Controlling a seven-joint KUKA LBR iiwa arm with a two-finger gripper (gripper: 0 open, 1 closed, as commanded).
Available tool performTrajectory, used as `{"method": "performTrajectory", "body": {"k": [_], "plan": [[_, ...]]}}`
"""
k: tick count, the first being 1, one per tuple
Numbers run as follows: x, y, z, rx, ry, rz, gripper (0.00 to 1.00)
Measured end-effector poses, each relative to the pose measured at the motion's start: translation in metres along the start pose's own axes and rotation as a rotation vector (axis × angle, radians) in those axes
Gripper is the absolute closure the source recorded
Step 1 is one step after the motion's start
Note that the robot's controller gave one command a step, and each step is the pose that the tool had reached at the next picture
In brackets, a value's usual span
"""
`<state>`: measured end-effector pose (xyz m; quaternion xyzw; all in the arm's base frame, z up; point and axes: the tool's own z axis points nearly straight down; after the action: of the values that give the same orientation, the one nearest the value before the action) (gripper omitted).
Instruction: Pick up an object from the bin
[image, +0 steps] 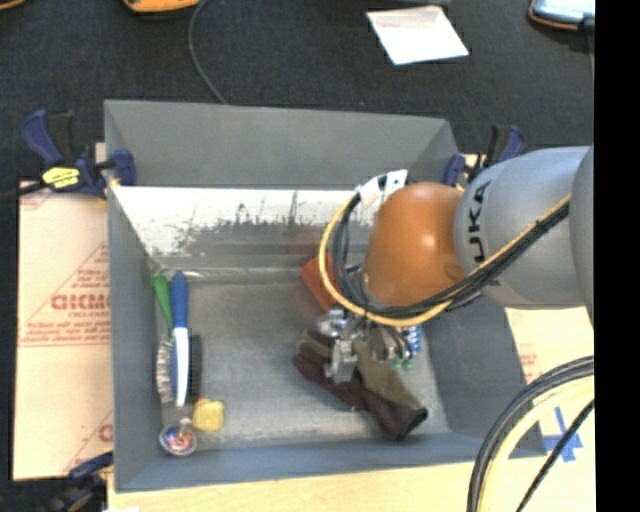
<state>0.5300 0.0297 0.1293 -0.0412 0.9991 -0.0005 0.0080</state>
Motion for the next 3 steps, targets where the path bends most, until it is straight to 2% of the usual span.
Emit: {"method": "performTrajectory", "body": {"k": [1, 2, 3], "plan": [[0.014, 0.042, -0.084, 0.0, 0.001, -0.068, 1.0], [0.0, 0.002, -0.005, 0.002, -0.005, -0.056, 1.0], [0.01, 0.009, 0.02, -0.001, -0.005, -0.038, 1.0]]}}
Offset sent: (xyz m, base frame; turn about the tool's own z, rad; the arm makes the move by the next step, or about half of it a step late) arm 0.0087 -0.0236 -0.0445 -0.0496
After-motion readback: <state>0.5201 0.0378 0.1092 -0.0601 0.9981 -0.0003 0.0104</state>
